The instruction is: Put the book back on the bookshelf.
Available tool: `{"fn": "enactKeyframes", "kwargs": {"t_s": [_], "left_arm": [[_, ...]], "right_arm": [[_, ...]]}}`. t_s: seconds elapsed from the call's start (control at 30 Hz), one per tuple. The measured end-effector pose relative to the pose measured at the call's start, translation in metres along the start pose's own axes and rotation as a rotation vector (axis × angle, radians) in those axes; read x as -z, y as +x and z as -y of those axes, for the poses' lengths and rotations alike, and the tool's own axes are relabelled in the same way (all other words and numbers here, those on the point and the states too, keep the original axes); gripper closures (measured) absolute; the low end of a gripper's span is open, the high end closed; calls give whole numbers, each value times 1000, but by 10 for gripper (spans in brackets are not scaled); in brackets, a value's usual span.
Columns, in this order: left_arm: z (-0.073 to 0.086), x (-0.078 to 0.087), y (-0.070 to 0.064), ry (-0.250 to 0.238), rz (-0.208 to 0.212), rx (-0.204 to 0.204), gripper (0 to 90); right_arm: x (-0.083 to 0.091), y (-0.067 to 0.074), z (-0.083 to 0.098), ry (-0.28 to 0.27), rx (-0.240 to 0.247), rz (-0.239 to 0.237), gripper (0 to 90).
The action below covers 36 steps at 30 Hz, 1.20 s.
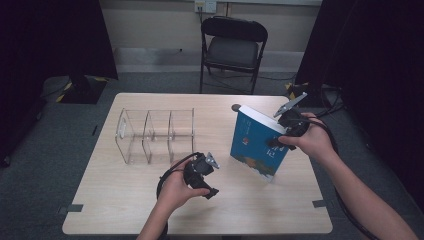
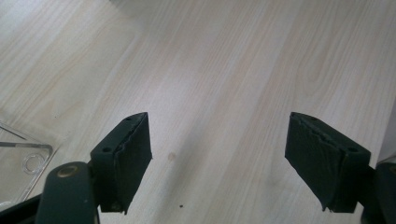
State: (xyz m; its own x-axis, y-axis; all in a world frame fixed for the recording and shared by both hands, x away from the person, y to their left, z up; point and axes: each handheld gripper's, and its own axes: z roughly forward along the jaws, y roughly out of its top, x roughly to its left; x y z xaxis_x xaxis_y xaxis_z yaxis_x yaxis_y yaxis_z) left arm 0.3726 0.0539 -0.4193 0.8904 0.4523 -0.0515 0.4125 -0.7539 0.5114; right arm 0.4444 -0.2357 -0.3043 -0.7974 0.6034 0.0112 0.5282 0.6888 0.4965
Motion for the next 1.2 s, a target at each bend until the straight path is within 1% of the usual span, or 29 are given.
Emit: {"fn": "enactKeyframes", "kwargs": {"t_s": [0.03,0.17,0.2,0.23,0.27,0.3,0.33,0.4,0.43,0.47,0.5,0.6,0.63,0.73,0.8,0.9,0.93,0.97,1.0,1.03,1.1,1.17,1.2], "left_arm": [[1,0,1,4,0,-2,225],[4,-1,3,8,2,14,225],[5,-1,5,6,1,10,225],[5,0,5,4,3,20,225],[5,1,6,4,-3,16,225],[6,2,7,-4,-2,26,225],[6,3,8,-8,-6,27,224],[5,6,9,-6,-9,25,225],[4,7,10,-11,-12,28,225],[3,9,11,-15,-17,29,225],[2,12,12,-15,-25,22,225],[-2,20,15,-39,-33,34,224],[-4,23,16,-39,-39,38,224],[-8,32,18,-46,-54,35,225],[-10,37,19,-47,-64,32,223],[-13,43,20,-59,-74,32,214],[-15,46,21,-57,-68,31,214],[-16,47,21,-65,-76,28,212],[-17,49,21,-61,-74,22,212],[-19,50,20,-60,-74,18,211],[-24,53,19,-64,-75,10,208],[-28,56,17,-67,-63,0,210],[-30,57,15,-69,-66,-6,211]], "right_arm": [[0,0,0,-4,-2,-2,587],[1,2,1,-20,-16,-7,598],[2,3,2,-23,-19,-9,602],[2,3,2,-32,-21,-7,602],[2,4,3,-36,-15,-5,603],[2,4,3,-44,-8,-5,604],[2,6,3,-44,-12,-10,606],[3,9,4,-52,3,-14,606],[3,11,4,-64,3,-21,607],[3,13,5,-62,7,-28,607],[3,15,5,-72,20,-33,608],[4,23,7,-79,45,-57,608],[4,25,7,-81,59,-71,608],[5,31,8,-89,79,-99,608],[6,37,10,-84,89,-112,608],[7,43,12,-98,125,-131,608],[7,46,13,-99,133,-133,607],[8,48,14,-98,146,-143,607],[8,51,15,-101,162,-139,607],[9,53,16,-97,175,-146,607],[11,57,17,-100,191,-153,607],[12,61,19,-103,208,-161,607],[12,62,20,-108,225,-167,607]]}}
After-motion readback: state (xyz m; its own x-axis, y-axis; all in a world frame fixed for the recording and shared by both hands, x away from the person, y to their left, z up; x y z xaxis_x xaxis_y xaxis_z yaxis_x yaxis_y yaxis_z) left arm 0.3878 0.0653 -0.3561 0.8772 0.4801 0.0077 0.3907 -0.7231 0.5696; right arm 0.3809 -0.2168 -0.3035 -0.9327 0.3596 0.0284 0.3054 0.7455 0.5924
